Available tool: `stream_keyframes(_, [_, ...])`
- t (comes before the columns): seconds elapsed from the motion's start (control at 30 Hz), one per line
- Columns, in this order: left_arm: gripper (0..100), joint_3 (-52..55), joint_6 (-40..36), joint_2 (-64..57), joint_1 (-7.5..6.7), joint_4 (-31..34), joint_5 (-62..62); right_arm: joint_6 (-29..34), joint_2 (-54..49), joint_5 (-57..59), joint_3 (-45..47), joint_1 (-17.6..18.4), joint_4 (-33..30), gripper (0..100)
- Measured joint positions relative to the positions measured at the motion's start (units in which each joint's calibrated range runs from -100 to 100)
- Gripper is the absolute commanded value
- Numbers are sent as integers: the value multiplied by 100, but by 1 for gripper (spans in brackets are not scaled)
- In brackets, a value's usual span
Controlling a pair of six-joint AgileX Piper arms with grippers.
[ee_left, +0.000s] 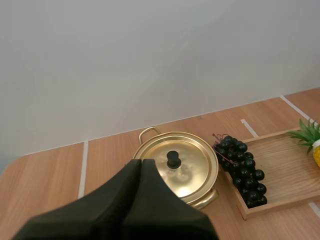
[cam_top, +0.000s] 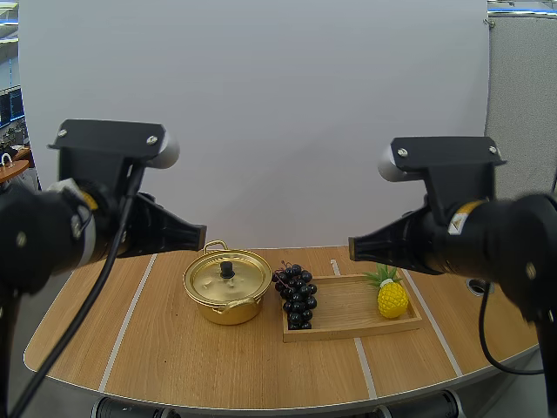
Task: Open the pot, put the grape inside, and close it
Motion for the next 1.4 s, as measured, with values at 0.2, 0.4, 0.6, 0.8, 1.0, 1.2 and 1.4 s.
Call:
stream_keyframes(0.2, [0,-100,278,710,0,-308,-57,35,808,43,-79,0,0,0])
stream_keyframes(0.4, [0,-100,357,1002,0,-322,-94,47,1127,43,-79,0,0,0])
stream_keyframes(0.6, [23,-100,427,1364,0,-332,-235,47,1618,-6,-79,0,0,10])
stream_keyframes(0.8, [89,-100,427,1517,0,-332,-298,50,1618,-105,-79,0,0,96])
stream_keyframes(1.0, [100,-100,438,1574,0,-332,-298,50,1618,-106,-79,0,0,100])
stream_keyframes(1.2, [100,-100,670,1651,0,-345,-265,62,1618,-262,-79,0,0,100])
stream_keyframes(1.4, [100,-116,2389,2938,0,-803,-26,62,1618,-324,-79,0,0,100])
